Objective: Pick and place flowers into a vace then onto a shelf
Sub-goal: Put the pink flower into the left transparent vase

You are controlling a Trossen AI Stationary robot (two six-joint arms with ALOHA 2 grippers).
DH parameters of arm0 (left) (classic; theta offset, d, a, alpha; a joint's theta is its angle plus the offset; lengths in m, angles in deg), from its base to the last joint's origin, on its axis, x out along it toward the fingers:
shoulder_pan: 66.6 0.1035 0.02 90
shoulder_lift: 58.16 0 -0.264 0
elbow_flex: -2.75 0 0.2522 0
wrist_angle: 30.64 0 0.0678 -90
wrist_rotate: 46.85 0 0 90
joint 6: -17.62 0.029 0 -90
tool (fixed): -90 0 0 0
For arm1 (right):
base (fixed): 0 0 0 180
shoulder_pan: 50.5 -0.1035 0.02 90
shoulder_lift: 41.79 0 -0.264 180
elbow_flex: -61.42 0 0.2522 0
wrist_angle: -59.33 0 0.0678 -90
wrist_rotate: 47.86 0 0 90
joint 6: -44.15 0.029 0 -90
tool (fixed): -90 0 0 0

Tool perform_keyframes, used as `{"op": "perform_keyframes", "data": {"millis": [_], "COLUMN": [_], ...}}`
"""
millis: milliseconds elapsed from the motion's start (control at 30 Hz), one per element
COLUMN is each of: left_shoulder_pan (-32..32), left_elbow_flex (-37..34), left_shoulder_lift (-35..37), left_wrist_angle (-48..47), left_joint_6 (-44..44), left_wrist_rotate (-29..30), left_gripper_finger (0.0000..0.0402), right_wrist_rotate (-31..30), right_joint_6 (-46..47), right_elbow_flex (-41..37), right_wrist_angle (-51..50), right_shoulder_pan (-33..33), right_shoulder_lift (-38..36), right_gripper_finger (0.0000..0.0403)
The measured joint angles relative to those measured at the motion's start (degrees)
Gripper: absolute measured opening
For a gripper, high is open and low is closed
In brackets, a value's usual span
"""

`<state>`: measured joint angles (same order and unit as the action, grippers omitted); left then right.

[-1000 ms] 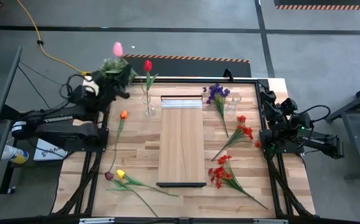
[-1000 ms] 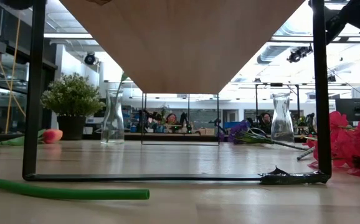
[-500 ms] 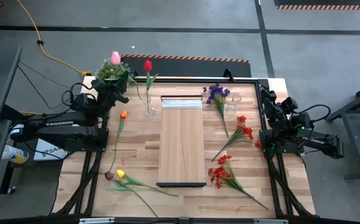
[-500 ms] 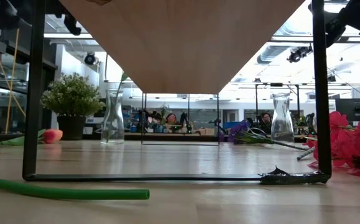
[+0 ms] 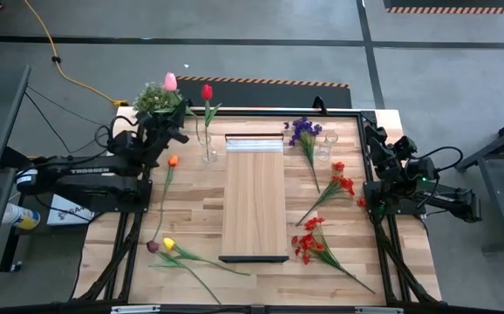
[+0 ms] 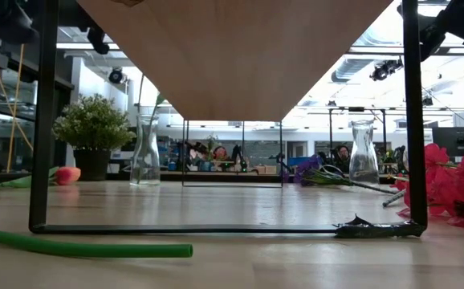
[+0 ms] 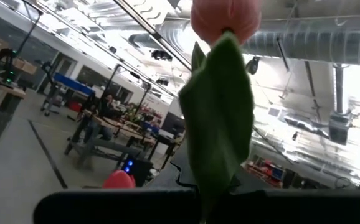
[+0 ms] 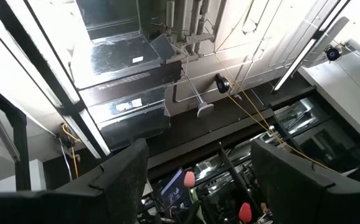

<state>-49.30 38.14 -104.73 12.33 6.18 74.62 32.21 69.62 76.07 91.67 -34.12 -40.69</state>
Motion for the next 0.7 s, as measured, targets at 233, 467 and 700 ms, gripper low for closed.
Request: {"op": "perform_keyframes", "data": {"millis": [233,467,700], "left_shoulder_pan": [0.0,0.0,0.0], "left_elbow_flex": [0.0,0.0,-1.9], "left_shoulder_lift": [-2.3,-3.7,-4.0], "left_wrist_angle": [3.1,4.7,7.4], "left_joint_6": [1.4,2.2,2.2], "left_wrist_rotate": [0.7,1.2,1.1], "left_gripper_finger": [0.0031,0.0031,0.0031], "right_wrist_rotate": [0.0,0.0,0.0], "right_joint_6": [0.0,0.0,0.2], "right_elbow_flex": [0.0,0.0,0.0], "right_wrist_angle": [0.0,0.0,0.0], "right_shoulder_pan": [0.0,0.0,0.0], "right_shoulder_lift": [0.0,0.0,0.0], "right_gripper_finger": [0.0271,0.0272,0.0272]}}
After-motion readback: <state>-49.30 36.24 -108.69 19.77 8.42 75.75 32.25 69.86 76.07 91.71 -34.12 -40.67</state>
